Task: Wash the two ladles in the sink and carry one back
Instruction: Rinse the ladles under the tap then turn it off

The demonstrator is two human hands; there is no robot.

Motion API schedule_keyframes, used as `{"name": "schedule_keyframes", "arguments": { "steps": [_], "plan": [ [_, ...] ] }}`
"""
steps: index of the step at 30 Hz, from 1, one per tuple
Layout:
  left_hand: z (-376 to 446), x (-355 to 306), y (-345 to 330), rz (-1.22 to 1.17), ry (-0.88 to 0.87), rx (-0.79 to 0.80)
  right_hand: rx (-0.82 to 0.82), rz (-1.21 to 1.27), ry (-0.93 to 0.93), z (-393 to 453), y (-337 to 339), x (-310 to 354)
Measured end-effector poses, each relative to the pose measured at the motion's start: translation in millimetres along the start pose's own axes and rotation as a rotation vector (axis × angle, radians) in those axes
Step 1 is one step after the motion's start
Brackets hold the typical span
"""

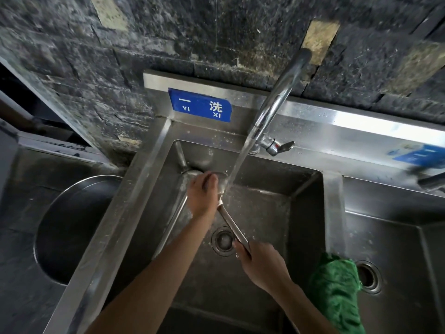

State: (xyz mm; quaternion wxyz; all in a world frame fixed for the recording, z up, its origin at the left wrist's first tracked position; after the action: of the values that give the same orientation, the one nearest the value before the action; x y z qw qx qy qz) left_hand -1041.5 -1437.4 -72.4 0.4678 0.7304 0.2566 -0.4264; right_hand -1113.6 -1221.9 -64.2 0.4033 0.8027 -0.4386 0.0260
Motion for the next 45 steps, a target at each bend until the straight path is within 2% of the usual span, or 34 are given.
{"name": "schedule_keyframes", "arguments": {
  "steps": [3, 4, 6, 8, 10, 12, 14, 17, 21, 23, 25, 27, 29, 32, 33, 35, 36, 37, 38, 40, 43, 45],
  "plan": [
    [-5, 28, 26, -0.467, 0.264, -0.116, -0.01, 0.026, 0.03, 18, 7, 17],
    [-7, 26, 26, -0.605, 0.285, -0.125, -0.018, 0.047, 0.033, 24, 11, 24],
    [-8, 24, 16, -0.847, 0.291, -0.086, -0.033, 0.103, 0.055, 38, 16, 44],
    [-9, 26, 2, -1.034, 0.368, -0.015, -0.037, 0.18, 0.129, 51, 23, 66],
    [-10, 21, -2, -1.087, 0.468, 0.096, -0.023, 0.223, 0.205, 64, 30, 86],
    [-3, 9, 2, -1.05, 0.44, 0.21, -0.021, 0.21, 0.277, 76, 44, 105],
    [9, -10, 18, -1.07, 0.369, 0.199, -0.024, 0.233, 0.316, 85, 53, 117],
    [36, -40, 53, -1.085, 0.209, 0.129, -0.012, 0.312, 0.328, 84, 47, 94],
    [56, -65, 104, -1.064, 0.067, 0.046, -0.019, 0.22, 0.096, 59, 20, 19],
    [52, -68, 103, -1.053, 0.047, 0.037, -0.054, 0.167, 0.029, 62, 27, 20],
    [38, -64, 82, -1.074, 0.051, 0.048, -0.134, 0.131, 0.066, 69, 49, 53],
    [17, -52, 45, -1.087, 0.141, 0.17, -0.155, 0.148, 0.146, 75, 68, 88],
    [-4, -29, 15, -0.857, 0.28, 0.323, -0.101, 0.137, 0.182, 80, 74, 102],
    [-28, -9, 2, -0.279, 0.302, 0.58, -0.09, 0.088, 0.129, 63, 69, 71],
    [-31, -7, 9, -0.124, 0.267, 0.563, -0.1, 0.054, 0.07, 53, 66, 52],
    [-27, -10, 42, 0.228, 0.153, 0.295, -0.129, -0.018, -0.028, 30, 58, 15],
    [-29, -17, 57, 0.343, 0.082, 0.148, -0.14, -0.04, -0.047, 19, 54, 2],
    [-29, -19, 61, 0.39, 0.03, 0.077, -0.151, -0.054, -0.054, 7, 51, -4],
    [-29, -23, 54, 0.378, 0.003, 0.109, -0.155, -0.07, -0.055, -1, 46, -11],
    [-22, -27, 21, 0.219, 0.042, 0.293, -0.186, -0.128, -0.023, -19, 42, -12],
    [-2, -21, -9, 0.032, 0.249, 0.439, -0.228, -0.212, 0.007, -40, 40, -12],
    [8, -6, -13, -0.065, 0.412, 0.47, -0.275, -0.212, 0.017, -52, 42, -14]
  ]
}}
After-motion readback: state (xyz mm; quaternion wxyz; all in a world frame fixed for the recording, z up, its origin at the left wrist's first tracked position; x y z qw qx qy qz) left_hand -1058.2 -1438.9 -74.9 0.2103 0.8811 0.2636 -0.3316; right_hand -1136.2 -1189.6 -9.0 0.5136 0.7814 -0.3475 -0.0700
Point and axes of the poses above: each hand's wrist, its own z-axis towards the middle knuckle, its own y-axis out of the back of the hand, x = y × z, the point moved 9 cm from there along z, towards the middle knuckle, and after that the axes turned 14 degrees about x, right-handed, at the moved point
